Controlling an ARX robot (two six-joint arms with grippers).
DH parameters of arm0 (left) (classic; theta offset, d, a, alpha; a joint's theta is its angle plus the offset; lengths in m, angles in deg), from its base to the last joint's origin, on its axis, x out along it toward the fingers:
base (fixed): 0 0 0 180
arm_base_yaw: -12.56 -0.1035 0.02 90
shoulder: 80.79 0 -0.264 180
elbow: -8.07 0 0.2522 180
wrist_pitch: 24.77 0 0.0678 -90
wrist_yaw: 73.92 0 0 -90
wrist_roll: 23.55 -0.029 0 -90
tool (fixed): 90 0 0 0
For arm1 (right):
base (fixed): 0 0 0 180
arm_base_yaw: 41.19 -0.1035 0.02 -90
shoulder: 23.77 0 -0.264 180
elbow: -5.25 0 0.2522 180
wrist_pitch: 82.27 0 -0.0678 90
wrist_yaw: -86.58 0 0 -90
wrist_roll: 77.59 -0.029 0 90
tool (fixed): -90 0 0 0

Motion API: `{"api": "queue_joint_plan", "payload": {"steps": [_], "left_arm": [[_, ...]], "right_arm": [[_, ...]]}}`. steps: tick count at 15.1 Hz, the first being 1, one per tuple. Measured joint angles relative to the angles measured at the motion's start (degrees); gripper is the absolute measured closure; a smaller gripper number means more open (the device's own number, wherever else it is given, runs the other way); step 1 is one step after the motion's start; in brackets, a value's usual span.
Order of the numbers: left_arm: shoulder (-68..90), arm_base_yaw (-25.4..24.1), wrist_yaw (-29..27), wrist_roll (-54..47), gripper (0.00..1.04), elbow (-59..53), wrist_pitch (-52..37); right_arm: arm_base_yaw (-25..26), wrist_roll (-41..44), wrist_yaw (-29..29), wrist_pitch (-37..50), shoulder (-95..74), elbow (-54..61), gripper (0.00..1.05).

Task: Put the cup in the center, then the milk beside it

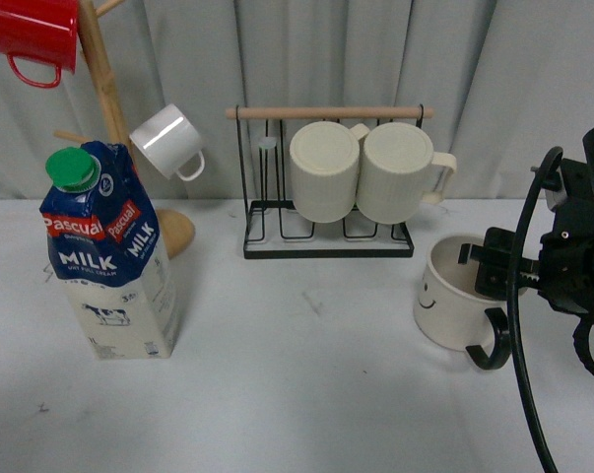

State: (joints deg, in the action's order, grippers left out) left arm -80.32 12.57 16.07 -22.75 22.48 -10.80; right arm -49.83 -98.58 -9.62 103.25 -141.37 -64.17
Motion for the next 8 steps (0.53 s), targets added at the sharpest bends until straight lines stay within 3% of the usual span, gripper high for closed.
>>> {"api": "queue_joint_plan", "payload": {"steps": [7, 8], "left_arm": [[0.0, 0.0, 0.0, 0.0, 0.07, 0.0, 0.0], [0.0, 0.0, 0.0, 0.0, 0.07, 0.0, 0.0]], "right_arm": [[0.02, 0.0, 0.07, -0.04, 0.02, 0.02, 0.65], [0.02, 0.0, 0.26, -0.22, 0.46, 0.26, 0.76]]}}
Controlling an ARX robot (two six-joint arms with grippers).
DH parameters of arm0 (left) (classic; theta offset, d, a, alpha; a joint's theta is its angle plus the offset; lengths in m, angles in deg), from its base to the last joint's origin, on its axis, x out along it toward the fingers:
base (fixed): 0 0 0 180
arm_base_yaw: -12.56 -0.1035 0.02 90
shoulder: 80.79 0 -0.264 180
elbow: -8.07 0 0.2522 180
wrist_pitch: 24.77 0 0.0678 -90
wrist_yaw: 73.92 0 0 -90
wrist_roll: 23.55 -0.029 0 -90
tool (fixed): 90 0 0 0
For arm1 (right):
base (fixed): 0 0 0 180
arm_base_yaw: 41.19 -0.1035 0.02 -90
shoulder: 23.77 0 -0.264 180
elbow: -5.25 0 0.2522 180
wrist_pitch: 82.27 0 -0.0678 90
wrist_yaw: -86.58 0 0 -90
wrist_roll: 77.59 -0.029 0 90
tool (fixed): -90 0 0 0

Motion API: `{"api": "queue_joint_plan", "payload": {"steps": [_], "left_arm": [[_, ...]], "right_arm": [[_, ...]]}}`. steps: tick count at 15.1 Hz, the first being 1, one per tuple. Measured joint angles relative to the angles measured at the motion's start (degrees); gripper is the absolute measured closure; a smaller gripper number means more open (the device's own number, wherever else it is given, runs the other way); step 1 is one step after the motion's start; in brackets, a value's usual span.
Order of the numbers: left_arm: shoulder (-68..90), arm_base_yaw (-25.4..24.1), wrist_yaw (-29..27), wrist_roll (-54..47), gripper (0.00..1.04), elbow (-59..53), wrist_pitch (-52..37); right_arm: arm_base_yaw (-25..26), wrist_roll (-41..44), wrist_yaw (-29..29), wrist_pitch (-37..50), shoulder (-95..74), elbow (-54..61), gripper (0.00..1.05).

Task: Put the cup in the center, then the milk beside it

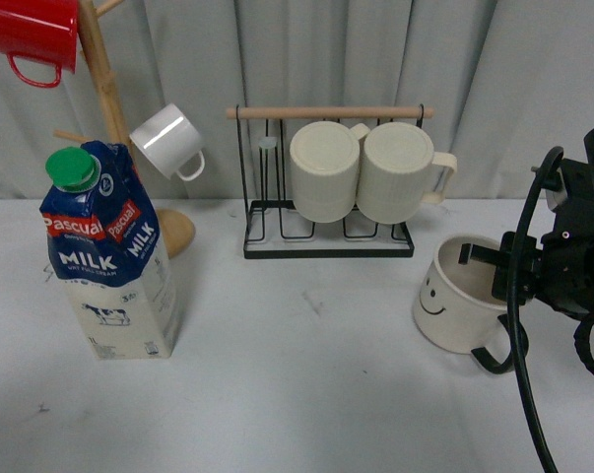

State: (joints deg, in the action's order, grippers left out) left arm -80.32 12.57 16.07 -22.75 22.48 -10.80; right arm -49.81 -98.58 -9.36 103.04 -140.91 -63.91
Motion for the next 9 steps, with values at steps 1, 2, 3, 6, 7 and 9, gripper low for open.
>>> {"api": "queue_joint_plan", "payload": {"steps": [1, 2, 3, 6, 7, 9], "left_arm": [[0.0, 0.0, 0.0, 0.0, 0.07, 0.0, 0.0], [0.0, 0.0, 0.0, 0.0, 0.07, 0.0, 0.0], [0.0, 0.0, 0.0, 0.0, 0.07, 0.0, 0.0], [0.0, 0.0, 0.0, 0.0, 0.07, 0.0, 0.0], [0.0, 0.0, 0.0, 0.0, 0.07, 0.0, 0.0], [0.0, 0.0, 0.02, 0.0, 0.07, 0.0, 0.0]], "right_arm": [[-0.15, -0.26, 0.42, -0.24, 1.09, 0.57, 0.86], [-0.85, -0.66, 0.72, -0.96, 2.67, 1.18, 0.97], [-1.86, -1.64, 0.87, -1.92, 4.42, 1.68, 1.01], [-8.41, -5.57, 1.09, -6.6, 6.93, 0.09, 1.01], [-10.36, -6.58, 0.85, -8.17, 6.6, -1.57, 1.01], [-12.28, -8.15, -0.96, -11.61, 4.68, -6.21, 1.01]]}}
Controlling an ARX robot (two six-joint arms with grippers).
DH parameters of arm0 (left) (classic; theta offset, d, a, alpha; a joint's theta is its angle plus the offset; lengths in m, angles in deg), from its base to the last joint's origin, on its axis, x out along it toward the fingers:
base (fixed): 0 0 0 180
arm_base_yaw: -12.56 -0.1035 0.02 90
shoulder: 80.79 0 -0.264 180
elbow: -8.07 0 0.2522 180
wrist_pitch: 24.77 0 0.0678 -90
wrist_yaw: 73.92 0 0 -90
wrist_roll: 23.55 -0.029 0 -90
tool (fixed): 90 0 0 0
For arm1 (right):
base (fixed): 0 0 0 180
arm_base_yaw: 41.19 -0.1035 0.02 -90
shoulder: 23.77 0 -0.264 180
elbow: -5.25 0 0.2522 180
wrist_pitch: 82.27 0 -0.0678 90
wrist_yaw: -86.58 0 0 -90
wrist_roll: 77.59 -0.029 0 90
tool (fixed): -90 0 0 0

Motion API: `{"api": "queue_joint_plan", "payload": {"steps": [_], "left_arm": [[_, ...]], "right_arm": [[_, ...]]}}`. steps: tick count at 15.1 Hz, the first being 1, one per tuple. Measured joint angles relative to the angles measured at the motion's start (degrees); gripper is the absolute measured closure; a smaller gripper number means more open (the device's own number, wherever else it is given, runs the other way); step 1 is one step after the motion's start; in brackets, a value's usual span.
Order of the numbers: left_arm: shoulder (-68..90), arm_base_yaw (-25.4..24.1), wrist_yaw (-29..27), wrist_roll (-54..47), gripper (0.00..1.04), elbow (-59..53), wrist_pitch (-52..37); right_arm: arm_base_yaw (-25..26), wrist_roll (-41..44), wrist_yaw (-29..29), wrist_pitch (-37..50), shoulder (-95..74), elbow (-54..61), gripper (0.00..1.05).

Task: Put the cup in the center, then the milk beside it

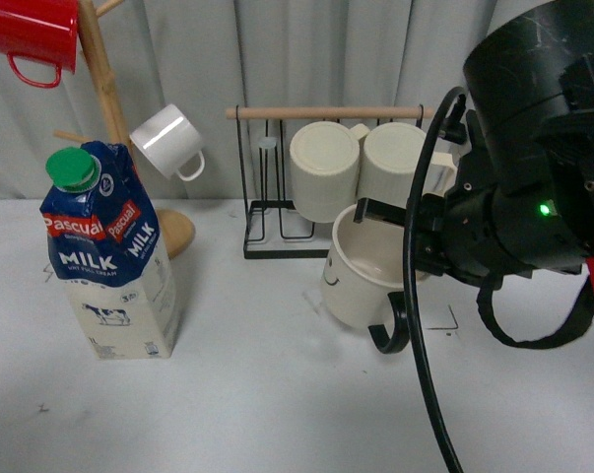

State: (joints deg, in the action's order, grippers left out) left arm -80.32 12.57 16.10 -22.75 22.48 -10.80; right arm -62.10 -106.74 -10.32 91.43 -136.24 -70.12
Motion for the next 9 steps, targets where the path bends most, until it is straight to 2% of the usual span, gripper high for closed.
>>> {"api": "queue_joint_plan", "payload": {"steps": [4, 9], "left_arm": [[0.0, 0.0, -0.02, 0.0, 0.07, 0.0, 0.02], [0.0, 0.0, 0.0, 0.0, 0.07, 0.0, 0.0]], "right_arm": [[-3.76, -2.36, -1.79, -12.04, -5.27, -10.08, 1.01], [-3.82, -2.32, -1.86, -14.34, -7.1, -10.91, 1.01]]}}
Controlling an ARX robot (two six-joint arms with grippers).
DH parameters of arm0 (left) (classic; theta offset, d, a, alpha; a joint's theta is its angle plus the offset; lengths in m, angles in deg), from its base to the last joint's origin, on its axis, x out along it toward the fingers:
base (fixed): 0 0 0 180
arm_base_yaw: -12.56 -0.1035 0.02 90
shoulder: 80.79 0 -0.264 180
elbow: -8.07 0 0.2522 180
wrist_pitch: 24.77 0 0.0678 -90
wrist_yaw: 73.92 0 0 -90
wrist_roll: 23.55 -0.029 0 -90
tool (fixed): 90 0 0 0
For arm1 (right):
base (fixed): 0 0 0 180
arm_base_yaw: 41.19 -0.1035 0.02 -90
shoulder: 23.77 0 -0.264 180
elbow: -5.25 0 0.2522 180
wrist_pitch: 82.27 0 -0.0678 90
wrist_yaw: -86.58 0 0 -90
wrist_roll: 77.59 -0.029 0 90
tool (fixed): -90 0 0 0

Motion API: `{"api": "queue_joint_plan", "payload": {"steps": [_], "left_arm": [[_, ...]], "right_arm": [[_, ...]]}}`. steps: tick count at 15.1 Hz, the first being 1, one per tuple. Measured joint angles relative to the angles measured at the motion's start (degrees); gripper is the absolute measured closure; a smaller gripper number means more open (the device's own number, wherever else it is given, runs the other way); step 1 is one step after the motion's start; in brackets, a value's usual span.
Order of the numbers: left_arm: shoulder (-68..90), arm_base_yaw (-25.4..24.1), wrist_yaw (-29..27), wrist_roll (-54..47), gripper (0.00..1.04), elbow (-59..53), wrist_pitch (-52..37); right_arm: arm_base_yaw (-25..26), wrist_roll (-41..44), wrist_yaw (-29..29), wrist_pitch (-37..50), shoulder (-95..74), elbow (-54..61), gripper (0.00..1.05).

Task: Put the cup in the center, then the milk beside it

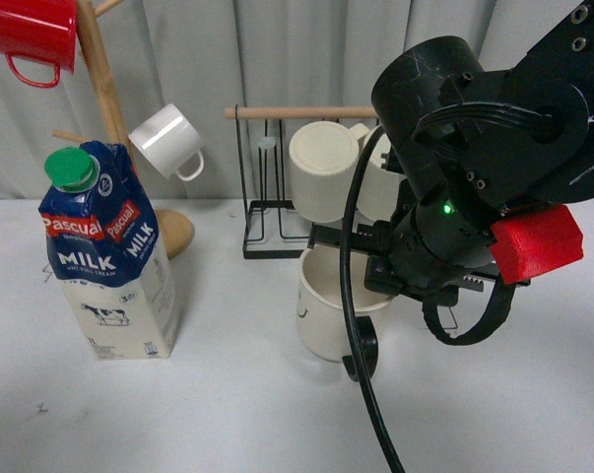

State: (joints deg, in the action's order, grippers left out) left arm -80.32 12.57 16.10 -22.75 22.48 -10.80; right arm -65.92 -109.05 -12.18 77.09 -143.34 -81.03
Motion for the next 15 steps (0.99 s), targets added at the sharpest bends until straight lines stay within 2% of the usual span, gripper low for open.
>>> {"api": "queue_joint_plan", "payload": {"steps": [6, 7, 11, 13, 15], "left_arm": [[0.0, 0.0, -0.02, 0.0, 0.07, 0.0, 0.0], [0.0, 0.0, -0.02, 0.0, 0.07, 0.0, 0.0], [0.0, 0.0, -0.02, 0.0, 0.07, 0.0, 0.0], [0.0, 0.0, -0.02, 0.0, 0.07, 0.0, 0.0], [0.0, 0.0, -0.02, 0.0, 0.07, 0.0, 0.0]], "right_arm": [[1.18, 0.26, 0.52, 0.02, -0.9, -0.13, 1.01], [1.25, 0.72, 0.74, 0.04, -1.16, -0.48, 0.98], [1.55, 1.33, 2.97, 0.68, -2.08, -1.46, 0.58], [1.88, 1.27, 5.11, 1.92, -1.14, -1.25, 0.43], [2.01, 1.27, 7.26, 6.75, 5.33, 2.19, 0.18]]}}
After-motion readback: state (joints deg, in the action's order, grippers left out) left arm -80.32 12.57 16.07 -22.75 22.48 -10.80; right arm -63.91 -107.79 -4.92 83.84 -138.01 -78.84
